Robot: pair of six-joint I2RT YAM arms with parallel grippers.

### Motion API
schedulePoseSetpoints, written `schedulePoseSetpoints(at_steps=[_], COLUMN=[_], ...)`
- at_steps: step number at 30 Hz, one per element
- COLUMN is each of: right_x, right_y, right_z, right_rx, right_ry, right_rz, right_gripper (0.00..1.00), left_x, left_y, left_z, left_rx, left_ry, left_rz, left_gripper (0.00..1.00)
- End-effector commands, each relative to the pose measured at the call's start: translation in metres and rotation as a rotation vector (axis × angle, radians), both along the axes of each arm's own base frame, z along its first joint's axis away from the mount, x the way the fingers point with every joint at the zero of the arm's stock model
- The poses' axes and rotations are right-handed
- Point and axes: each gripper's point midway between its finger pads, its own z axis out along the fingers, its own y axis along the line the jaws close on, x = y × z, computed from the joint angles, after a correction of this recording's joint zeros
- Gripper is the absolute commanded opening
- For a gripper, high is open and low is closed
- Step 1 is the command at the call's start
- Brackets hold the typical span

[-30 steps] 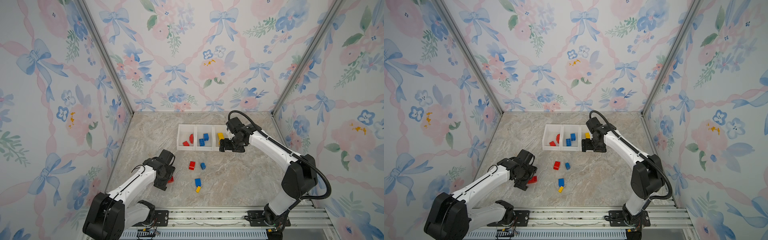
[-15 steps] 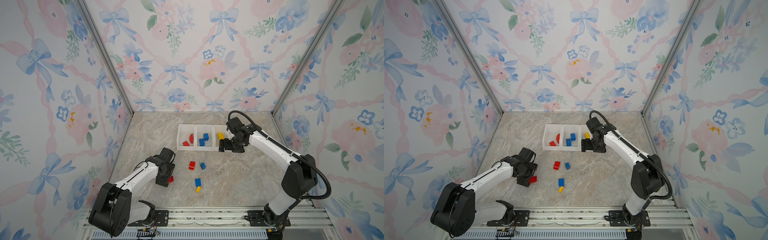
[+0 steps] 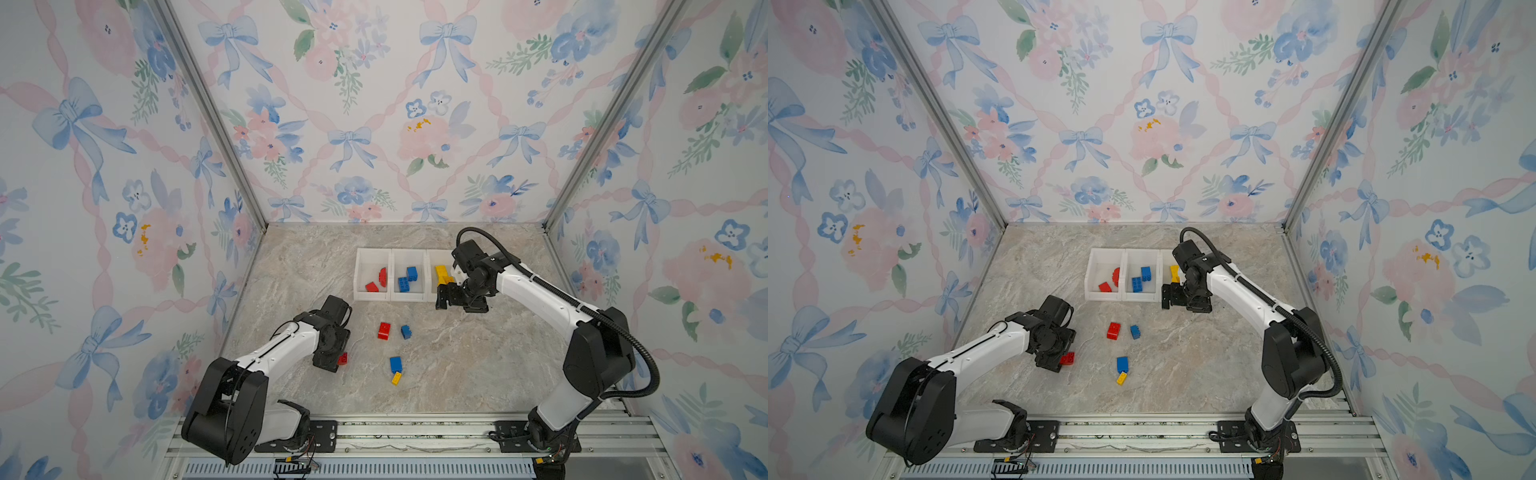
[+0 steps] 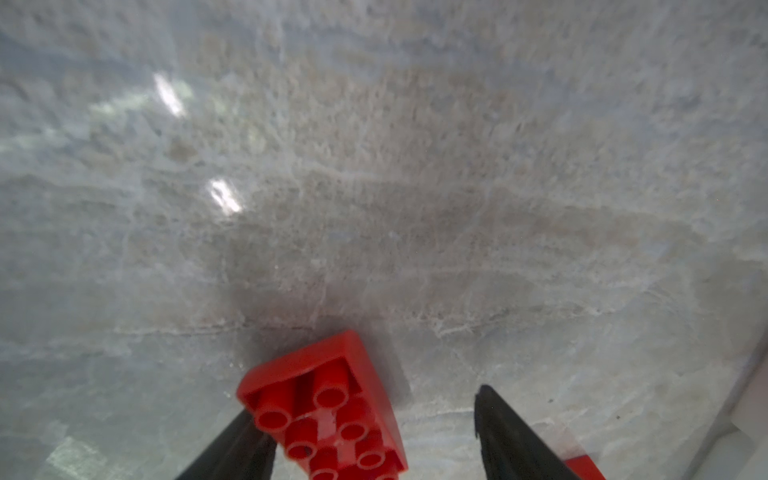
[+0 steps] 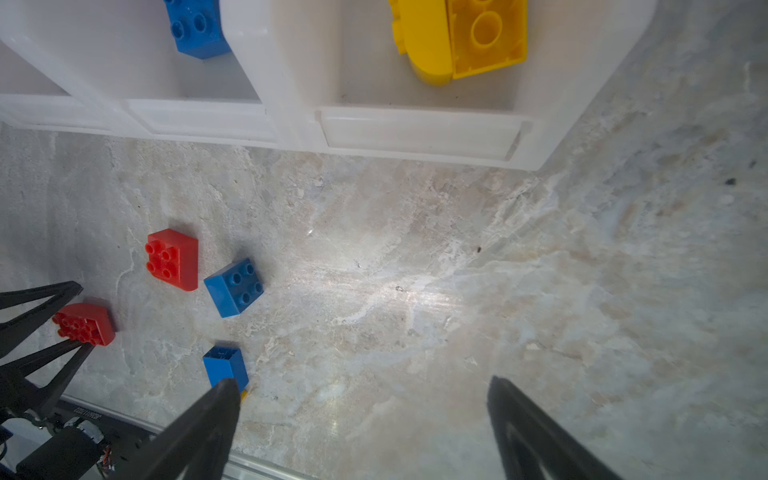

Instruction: Sort the legos into containers by color

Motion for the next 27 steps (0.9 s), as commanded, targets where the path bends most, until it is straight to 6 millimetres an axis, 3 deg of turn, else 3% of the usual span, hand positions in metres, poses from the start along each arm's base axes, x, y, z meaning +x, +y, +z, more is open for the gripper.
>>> schedulePoseSetpoints(at_steps=[1,8,9,20,27], right_x=[-0.004,-0.007,-0.007,-0.008,-0.011], right_y=[0.000,0.000,0.000,0.004,0.004], right_z=[0.004,-0.001,0.009,0.009,0.010], right_rx=[0.027,0.020,0.034,0.035,0.034], right_ry=[-0.003,0.008,-0.017,-0.022,-0.032], right_rz=[-0.017,-0.026,-0.027,-0.028,-0.036], right_gripper=[0.96,0.97,0.97,0.97,0.97], left_x=[-0.006,-0.011,-0.011,-0.013,-0.003], left_y=[0.007,0.008,0.008,0.006,0.004], left_z=[-0.009,-0.014,-0.014,-0.017,-0.009], left_rx=[0.031,0.038,0.037,0.041,0.045], left_ry=[0.032,0.047,0.046,0.057,0.021], left_rz=[-0.009,-0.018,-0.019,-0.051,-0.090], left_gripper=[0.72,0.62,0.60,0.43,0.35])
